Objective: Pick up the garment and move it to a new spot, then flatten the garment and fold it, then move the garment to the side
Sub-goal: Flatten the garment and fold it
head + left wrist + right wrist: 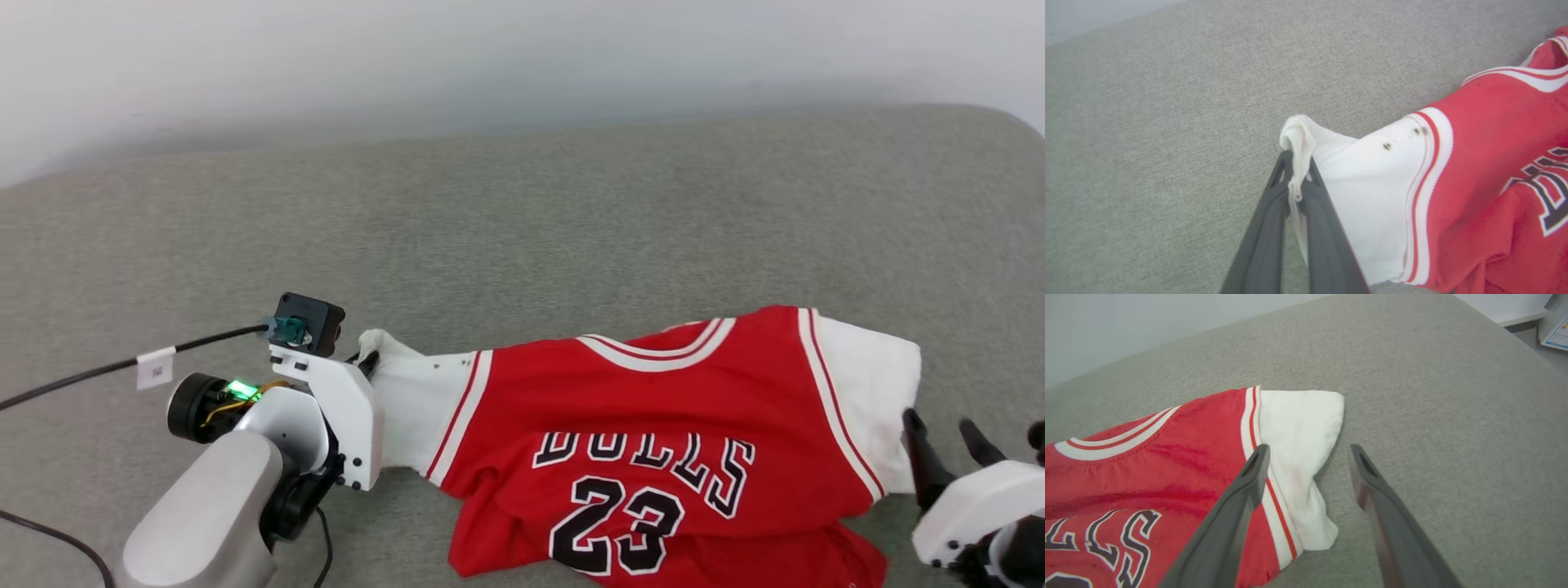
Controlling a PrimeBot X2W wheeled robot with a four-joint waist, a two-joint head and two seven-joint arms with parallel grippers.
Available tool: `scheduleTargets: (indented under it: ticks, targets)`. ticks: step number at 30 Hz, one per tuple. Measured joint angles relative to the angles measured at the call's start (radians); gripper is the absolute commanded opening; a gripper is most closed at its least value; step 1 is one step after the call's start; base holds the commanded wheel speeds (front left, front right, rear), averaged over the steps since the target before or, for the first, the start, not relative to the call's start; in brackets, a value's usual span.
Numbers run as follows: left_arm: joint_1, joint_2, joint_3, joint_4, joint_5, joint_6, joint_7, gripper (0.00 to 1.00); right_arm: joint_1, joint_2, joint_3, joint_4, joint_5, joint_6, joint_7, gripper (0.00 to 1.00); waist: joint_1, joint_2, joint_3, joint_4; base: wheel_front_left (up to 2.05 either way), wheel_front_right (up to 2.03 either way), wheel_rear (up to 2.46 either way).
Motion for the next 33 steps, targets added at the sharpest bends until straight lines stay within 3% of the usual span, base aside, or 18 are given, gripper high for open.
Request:
scheduleTargets:
  ticks: [5,11,23,24,25,26,33]
  targets:
    - [0.027,-0.002,0.018,-0.101,0.007,0.032,-0.057,0.0,-0.067,-0.069,-0.075,0.115,0.053,0.0,0.111,1.0,0.0,0.0,-0.013,0.058,0.0,0.0,0.0]
    - [0.029,0.006,0.022,-0.206,0.024,0.052,-0.076,0.0,-0.208,-0.146,-0.084,0.228,0.092,0.0,0.299,1.0,0.0001,0.0,0.038,0.097,0.0,0.0,0.0]
    - [-0.011,0.003,0.019,-0.267,0.042,0.059,-0.096,0.0,-0.385,-0.188,-0.06,0.337,0.111,0.0,0.591,1.0,-0.0001,0.0,0.161,0.154,0.0,0.0,0.0]
    - [-0.011,0.003,0.019,-0.266,0.042,0.059,-0.098,0.0,-0.388,-0.189,-0.065,0.338,0.113,0.0,0.606,0.73,-0.0001,0.0,0.164,0.157,0.0,0.0,0.0]
    - [-0.011,0.003,0.019,-0.264,0.041,0.059,-0.098,0.0,-0.389,-0.19,-0.067,0.338,0.113,0.0,0.615,0.16,-0.0001,0.0,0.165,0.158,0.0,0.0,0.0]
    - [-0.01,0.004,0.019,-0.257,0.038,0.056,-0.099,0.0,-0.392,-0.189,-0.069,0.338,0.113,0.0,0.627,0.0,-0.0001,0.0,0.159,0.158,0.0,0.0,0.0]
    - [-0.009,0.018,0.035,-0.239,0.031,0.06,-0.125,0.0,-0.382,-0.191,-0.028,0.279,0.084,0.0,0.585,0.0,0.0,0.0,0.113,0.145,0.0,0.0,0.0]
